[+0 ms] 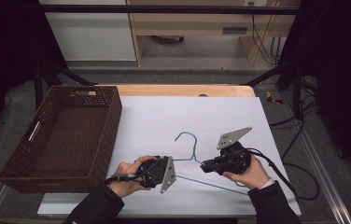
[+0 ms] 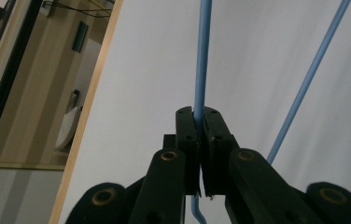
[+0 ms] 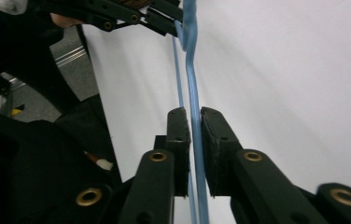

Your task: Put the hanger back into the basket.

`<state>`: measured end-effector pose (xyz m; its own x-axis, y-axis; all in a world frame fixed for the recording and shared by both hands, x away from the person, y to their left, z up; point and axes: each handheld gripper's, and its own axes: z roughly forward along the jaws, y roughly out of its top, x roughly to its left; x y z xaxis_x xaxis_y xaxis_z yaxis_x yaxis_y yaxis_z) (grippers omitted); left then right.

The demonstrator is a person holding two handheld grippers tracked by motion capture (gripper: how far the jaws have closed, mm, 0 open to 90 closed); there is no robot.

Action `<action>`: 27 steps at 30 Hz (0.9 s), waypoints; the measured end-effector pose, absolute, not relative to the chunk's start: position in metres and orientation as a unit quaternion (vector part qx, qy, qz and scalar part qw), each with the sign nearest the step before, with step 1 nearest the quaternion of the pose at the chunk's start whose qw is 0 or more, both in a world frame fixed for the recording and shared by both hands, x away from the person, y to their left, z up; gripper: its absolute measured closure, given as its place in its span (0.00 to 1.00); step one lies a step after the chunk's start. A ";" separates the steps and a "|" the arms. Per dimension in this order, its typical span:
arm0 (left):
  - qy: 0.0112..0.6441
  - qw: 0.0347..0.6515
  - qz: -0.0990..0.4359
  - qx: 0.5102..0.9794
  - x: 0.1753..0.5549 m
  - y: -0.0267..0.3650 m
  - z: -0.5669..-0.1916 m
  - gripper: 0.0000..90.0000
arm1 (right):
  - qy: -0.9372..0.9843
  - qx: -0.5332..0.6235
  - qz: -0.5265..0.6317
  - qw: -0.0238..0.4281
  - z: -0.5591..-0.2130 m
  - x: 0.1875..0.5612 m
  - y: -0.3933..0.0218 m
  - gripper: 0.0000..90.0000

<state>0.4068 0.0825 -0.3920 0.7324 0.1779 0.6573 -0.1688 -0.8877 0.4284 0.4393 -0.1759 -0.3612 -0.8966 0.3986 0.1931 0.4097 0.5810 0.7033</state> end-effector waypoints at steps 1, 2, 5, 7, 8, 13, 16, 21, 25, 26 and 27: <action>0.005 0.234 0.367 0.900 0.407 0.083 -0.392 0.97 | -0.887 -0.228 -0.402 0.001 -0.361 0.440 -0.176 0.88; 0.011 0.231 0.365 0.902 0.407 0.083 -0.391 0.97 | -0.884 -0.235 -0.403 -0.010 -0.359 0.439 -0.178 0.84; 0.035 0.221 0.358 0.906 0.410 0.084 -0.390 0.97 | -0.873 -0.243 -0.421 -0.033 -0.354 0.438 -0.186 0.78; 0.053 0.220 0.354 0.908 0.412 0.085 -0.390 0.97 | -0.862 -0.253 -0.436 -0.054 -0.350 0.437 -0.195 0.72; 0.064 0.222 0.354 0.906 0.413 0.085 -0.390 0.97 | -0.858 -0.260 -0.439 -0.062 -0.349 0.436 -0.200 0.70; 0.108 0.223 0.348 0.904 0.421 0.088 -0.387 0.97 | -0.831 -0.301 -0.454 -0.111 -0.350 0.433 -0.222 0.50; 0.132 0.223 0.347 0.901 0.425 0.089 -0.384 0.97 | -0.813 -0.324 -0.461 -0.144 -0.357 0.431 -0.233 0.38; 0.174 0.221 0.341 0.897 0.432 0.091 -0.378 0.97 | -0.775 -0.369 -0.472 -0.201 -0.370 0.425 -0.251 0.20; 0.203 0.223 0.341 0.890 0.438 0.092 -0.373 0.97 | -0.763 -0.383 -0.475 -0.213 -0.376 0.420 -0.258 0.16; 0.209 0.219 0.342 0.890 0.439 0.092 -0.371 0.97 | -0.762 -0.385 -0.474 -0.214 -0.378 0.418 -0.260 0.16; 0.216 0.219 0.342 0.888 0.440 0.092 -0.369 0.97 | -0.762 -0.386 -0.473 -0.215 -0.380 0.417 -0.261 0.16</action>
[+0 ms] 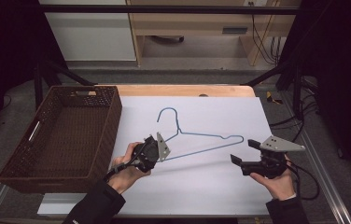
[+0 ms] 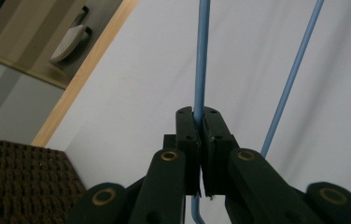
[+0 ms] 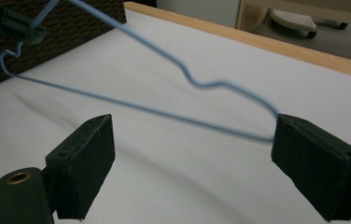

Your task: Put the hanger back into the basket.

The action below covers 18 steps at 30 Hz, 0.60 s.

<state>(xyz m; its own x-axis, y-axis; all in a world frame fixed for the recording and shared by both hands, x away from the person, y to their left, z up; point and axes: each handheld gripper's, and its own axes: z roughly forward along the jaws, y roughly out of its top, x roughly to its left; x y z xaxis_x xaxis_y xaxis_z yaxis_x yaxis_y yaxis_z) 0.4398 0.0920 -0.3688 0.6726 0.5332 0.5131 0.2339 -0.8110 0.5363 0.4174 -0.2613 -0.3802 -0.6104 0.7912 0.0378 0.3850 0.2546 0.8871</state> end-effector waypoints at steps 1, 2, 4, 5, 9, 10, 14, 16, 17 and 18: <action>0.222 0.220 0.341 0.886 0.441 0.092 -0.366 0.97 | 0.761 0.389 0.472 0.214 -0.383 0.416 -0.262 0.15; 0.230 0.220 0.342 0.884 0.442 0.092 -0.364 0.97 | 0.760 0.393 0.471 0.214 -0.385 0.415 -0.263 0.15; 0.239 0.217 0.344 0.881 0.443 0.091 -0.359 0.97 | 0.763 0.396 0.465 0.213 -0.391 0.414 -0.265 0.14; 0.244 0.214 0.346 0.880 0.444 0.091 -0.356 0.97 | 0.762 0.399 0.464 0.212 -0.394 0.414 -0.265 0.13; 0.256 0.220 0.340 0.878 0.448 0.091 -0.344 0.97 | 0.757 0.411 0.462 0.212 -0.401 0.415 -0.268 0.12; 0.257 0.220 0.338 0.878 0.449 0.092 -0.341 0.97 | 0.754 0.414 0.463 0.216 -0.402 0.415 -0.269 0.11; 0.267 0.224 0.333 0.876 0.451 0.093 -0.330 0.97 | 0.745 0.423 0.465 0.222 -0.409 0.415 -0.271 0.10; 0.271 0.229 0.328 0.876 0.452 0.097 -0.323 0.97 | 0.744 0.427 0.462 0.227 -0.412 0.415 -0.273 0.10; 0.273 0.228 0.326 0.876 0.453 0.099 -0.319 0.97 | 0.744 0.427 0.463 0.225 -0.413 0.415 -0.274 0.10; 0.277 0.232 0.326 0.874 0.453 0.101 -0.317 0.97 | 0.742 0.429 0.463 0.227 -0.414 0.415 -0.274 0.10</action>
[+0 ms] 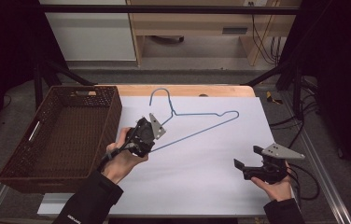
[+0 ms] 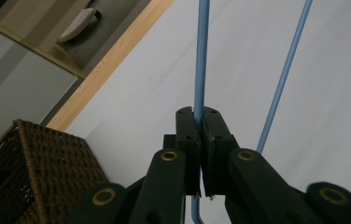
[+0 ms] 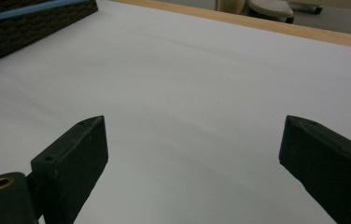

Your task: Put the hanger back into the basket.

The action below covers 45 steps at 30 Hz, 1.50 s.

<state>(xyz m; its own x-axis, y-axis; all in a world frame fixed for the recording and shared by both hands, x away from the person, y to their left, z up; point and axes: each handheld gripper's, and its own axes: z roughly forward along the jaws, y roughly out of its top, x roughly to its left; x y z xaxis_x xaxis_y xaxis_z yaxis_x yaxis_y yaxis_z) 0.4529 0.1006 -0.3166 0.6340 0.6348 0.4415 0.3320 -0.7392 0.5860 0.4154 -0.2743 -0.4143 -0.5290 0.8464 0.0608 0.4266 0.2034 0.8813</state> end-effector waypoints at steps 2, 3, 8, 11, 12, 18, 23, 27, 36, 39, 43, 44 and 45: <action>0.285 0.234 0.328 0.870 0.454 0.106 -0.310 0.97 | 0.740 0.430 0.463 0.229 -0.416 0.415 -0.275 0.09; 0.286 0.231 0.328 0.870 0.455 0.111 -0.304 0.97 | 0.742 0.430 0.460 0.229 -0.417 0.416 -0.276 0.09; 0.305 0.234 0.338 0.859 0.458 0.125 -0.287 0.97 | 0.744 0.431 0.454 0.233 -0.420 0.416 -0.275 0.09; 0.314 0.236 0.342 0.854 0.460 0.134 -0.276 0.97 | 0.745 0.429 0.456 0.231 -0.421 0.416 -0.274 0.09; 0.315 0.235 0.344 0.853 0.461 0.137 -0.273 0.97 | 0.745 0.430 0.456 0.230 -0.421 0.416 -0.274 0.09; 0.329 0.232 0.340 0.850 0.468 0.152 -0.262 0.97 | 0.743 0.432 0.456 0.233 -0.420 0.416 -0.275 0.08; 0.335 0.222 0.337 0.852 0.471 0.166 -0.256 0.97 | 0.744 0.431 0.454 0.233 -0.421 0.416 -0.274 0.08; 0.351 0.226 0.344 0.841 0.471 0.181 -0.251 0.97 | 0.744 0.431 0.454 0.233 -0.421 0.416 -0.273 0.08; 0.383 0.212 0.352 0.827 0.475 0.221 -0.248 0.97 | 0.745 0.431 0.454 0.230 -0.421 0.416 -0.273 0.08; 0.399 0.206 0.352 0.821 0.477 0.238 -0.249 0.97 | 0.746 0.430 0.455 0.229 -0.421 0.416 -0.273 0.08; 0.420 0.197 0.357 0.811 0.480 0.258 -0.249 0.97 | 0.746 0.430 0.455 0.230 -0.422 0.417 -0.272 0.08; 0.424 0.196 0.358 0.809 0.480 0.262 -0.249 0.97 | 0.746 0.430 0.454 0.230 -0.422 0.417 -0.273 0.08; 0.431 0.192 0.359 0.805 0.481 0.269 -0.250 0.97 | 0.745 0.430 0.455 0.229 -0.422 0.417 -0.272 0.08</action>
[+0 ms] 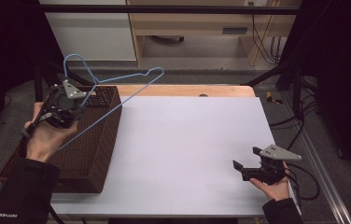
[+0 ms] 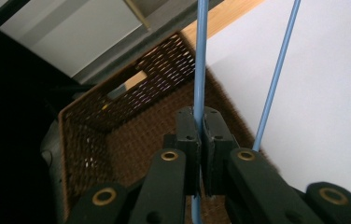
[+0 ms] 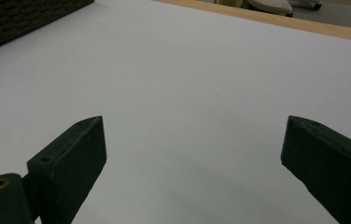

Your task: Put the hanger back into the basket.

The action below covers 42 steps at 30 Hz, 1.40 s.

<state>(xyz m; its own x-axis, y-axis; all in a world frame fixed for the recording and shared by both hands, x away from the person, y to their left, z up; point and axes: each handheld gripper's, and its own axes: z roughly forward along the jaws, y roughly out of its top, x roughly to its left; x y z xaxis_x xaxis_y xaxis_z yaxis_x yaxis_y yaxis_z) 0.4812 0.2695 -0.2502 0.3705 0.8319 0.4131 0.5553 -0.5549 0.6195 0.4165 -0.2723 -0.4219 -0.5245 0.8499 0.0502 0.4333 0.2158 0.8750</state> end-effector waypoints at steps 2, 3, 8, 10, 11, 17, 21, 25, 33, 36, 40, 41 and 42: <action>0.439 0.188 0.360 0.802 0.483 0.278 -0.252 0.97 | 0.745 0.430 0.455 0.229 -0.422 0.417 -0.272 0.08; 0.442 0.187 0.361 0.799 0.483 0.281 -0.252 0.97 | 0.745 0.430 0.455 0.228 -0.422 0.417 -0.272 0.08; 0.461 0.170 0.368 0.789 0.486 0.304 -0.258 0.97 | 0.746 0.429 0.455 0.229 -0.422 0.417 -0.273 0.08; 0.465 0.166 0.371 0.787 0.487 0.310 -0.260 0.97 | 0.746 0.430 0.455 0.229 -0.422 0.417 -0.272 0.08; 0.468 0.165 0.372 0.785 0.487 0.314 -0.262 0.97 | 0.746 0.431 0.454 0.229 -0.422 0.417 -0.272 0.08; 0.479 0.147 0.376 0.779 0.488 0.334 -0.272 0.97 | 0.746 0.429 0.454 0.229 -0.422 0.417 -0.272 0.08; 0.480 0.141 0.376 0.780 0.487 0.346 -0.281 0.97 | 0.747 0.430 0.453 0.230 -0.422 0.417 -0.272 0.08; 0.481 0.135 0.376 0.780 0.483 0.354 -0.289 0.97 | 0.748 0.430 0.452 0.228 -0.422 0.417 -0.272 0.08; 0.488 0.115 0.377 0.779 0.477 0.370 -0.303 0.97 | 0.748 0.430 0.452 0.228 -0.422 0.417 -0.272 0.08; 0.494 0.105 0.376 0.777 0.477 0.375 -0.309 0.97 | 0.747 0.430 0.451 0.229 -0.422 0.417 -0.272 0.08; 0.497 0.095 0.375 0.777 0.477 0.379 -0.318 0.97 | 0.749 0.430 0.451 0.227 -0.423 0.417 -0.271 0.08; 0.499 0.092 0.376 0.776 0.478 0.380 -0.320 0.97 | 0.749 0.430 0.450 0.228 -0.423 0.417 -0.271 0.08; 0.501 0.092 0.373 0.776 0.478 0.382 -0.323 0.97 | 0.748 0.430 0.450 0.228 -0.423 0.417 -0.271 0.08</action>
<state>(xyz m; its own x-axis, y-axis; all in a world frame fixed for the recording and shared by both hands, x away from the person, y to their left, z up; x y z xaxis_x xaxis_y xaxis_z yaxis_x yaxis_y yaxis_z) 0.4779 0.3819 -0.3226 0.2207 0.8455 0.4862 0.7081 -0.4817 0.5163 0.4170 -0.2712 -0.4227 -0.5261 0.8492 0.0458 0.4382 0.2245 0.8704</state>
